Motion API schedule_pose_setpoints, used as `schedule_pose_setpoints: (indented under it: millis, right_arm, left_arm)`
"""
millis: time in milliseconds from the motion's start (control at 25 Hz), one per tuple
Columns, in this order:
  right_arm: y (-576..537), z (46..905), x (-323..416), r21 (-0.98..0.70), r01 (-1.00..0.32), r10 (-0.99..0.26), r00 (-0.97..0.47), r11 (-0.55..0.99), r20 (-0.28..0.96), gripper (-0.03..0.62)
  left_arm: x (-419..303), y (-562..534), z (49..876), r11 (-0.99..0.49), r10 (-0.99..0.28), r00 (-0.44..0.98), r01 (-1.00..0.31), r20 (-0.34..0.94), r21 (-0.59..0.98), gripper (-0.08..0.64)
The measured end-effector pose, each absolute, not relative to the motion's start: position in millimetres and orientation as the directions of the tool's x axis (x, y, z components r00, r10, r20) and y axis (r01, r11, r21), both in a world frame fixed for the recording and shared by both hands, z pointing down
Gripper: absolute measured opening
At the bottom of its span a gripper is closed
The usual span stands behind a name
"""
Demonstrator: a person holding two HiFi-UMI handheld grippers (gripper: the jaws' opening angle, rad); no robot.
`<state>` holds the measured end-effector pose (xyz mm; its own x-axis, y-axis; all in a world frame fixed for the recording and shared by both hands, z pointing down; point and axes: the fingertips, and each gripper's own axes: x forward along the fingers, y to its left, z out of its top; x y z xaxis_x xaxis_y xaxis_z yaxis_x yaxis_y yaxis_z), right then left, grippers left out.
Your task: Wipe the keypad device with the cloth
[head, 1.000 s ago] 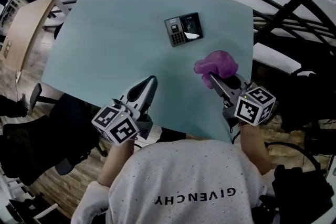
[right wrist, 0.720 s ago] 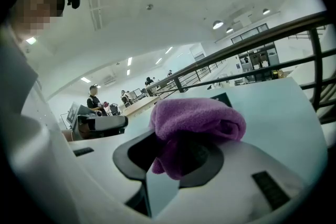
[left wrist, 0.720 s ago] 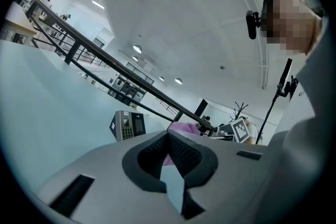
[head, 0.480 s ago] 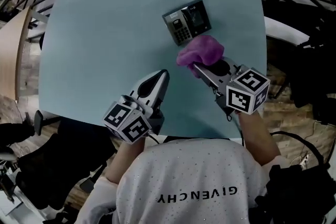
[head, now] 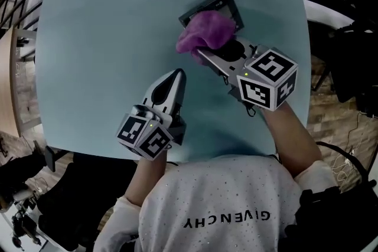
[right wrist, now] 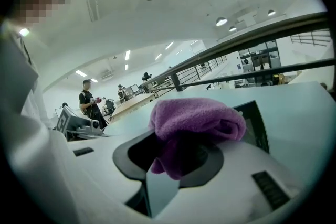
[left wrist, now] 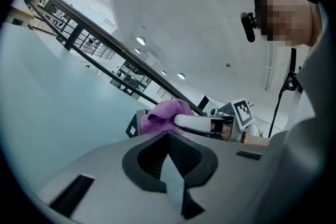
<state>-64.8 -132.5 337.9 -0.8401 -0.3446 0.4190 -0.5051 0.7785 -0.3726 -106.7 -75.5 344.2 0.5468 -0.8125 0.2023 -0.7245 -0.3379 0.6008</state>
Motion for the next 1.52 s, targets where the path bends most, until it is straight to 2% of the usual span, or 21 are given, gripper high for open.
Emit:
schedule_pose_setpoints:
  millis: [520,1520]
  right_arm:
    - [-180.8,371.3,-73.8,-0.406,-0.544,-0.369,-0.822,0.734,0.433,0.104]
    - [-271.0,394.9,41.3,-0.427,-0.727,-0.598,-0.686,0.538,0.414,0.106]
  left_arm:
    - [-99.3,-95.5,380.8,-0.324,-0.779,0.583,-0.689,0.231,0.648,0.012]
    - [-81.1,-109.4,411.6,-0.294,-0.753,0.586,-0.706,0.299,0.645,0.012]
